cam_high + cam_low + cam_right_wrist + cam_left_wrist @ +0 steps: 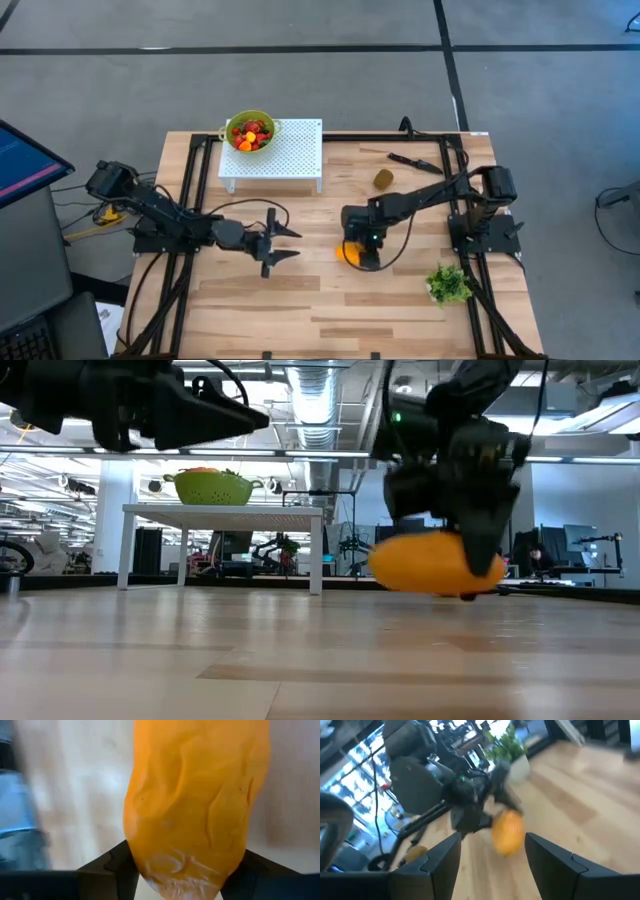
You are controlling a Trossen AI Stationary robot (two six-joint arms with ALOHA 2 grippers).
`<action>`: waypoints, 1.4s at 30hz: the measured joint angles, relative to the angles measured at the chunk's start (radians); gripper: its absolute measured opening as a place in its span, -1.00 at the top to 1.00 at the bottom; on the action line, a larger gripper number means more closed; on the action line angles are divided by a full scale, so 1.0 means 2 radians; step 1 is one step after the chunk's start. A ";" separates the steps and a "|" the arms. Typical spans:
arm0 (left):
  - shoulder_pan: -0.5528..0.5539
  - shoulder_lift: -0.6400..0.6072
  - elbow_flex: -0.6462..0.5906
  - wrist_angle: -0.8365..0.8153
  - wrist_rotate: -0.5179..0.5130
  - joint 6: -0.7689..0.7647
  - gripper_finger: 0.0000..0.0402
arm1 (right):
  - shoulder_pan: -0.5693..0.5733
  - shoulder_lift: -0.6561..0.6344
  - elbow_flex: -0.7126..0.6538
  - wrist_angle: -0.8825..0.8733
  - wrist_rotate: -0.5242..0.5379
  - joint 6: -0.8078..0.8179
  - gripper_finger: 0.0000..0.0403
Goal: Pick & Place Fruit
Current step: Put the mango into the green strainer bowl on the shelf
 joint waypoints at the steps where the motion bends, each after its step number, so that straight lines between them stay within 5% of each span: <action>1: 0.000 0.000 0.000 -0.007 0.000 0.020 -0.06 | 0.007 0.000 0.000 0.018 -0.021 0.005 -0.01; 8: -0.017 0.000 0.000 -0.034 0.000 0.136 -0.06 | 0.042 -0.001 0.000 0.143 -0.072 0.032 0.11; 14: -0.035 0.007 0.000 -0.036 -0.003 0.189 -0.12 | 0.048 -0.001 0.000 0.182 -0.072 0.041 -0.02; 24: -0.032 0.092 0.055 -0.034 -0.012 0.189 -0.50 | 0.040 -0.002 0.014 0.193 -0.073 0.034 0.09; 32: -0.029 0.134 0.095 -0.023 -0.045 0.244 -0.48 | 0.042 -0.002 0.039 0.192 -0.072 0.006 0.00; 42: -0.004 0.133 0.107 -0.019 0.019 0.242 -0.45 | 0.028 -0.002 0.062 0.194 -0.071 -0.010 0.06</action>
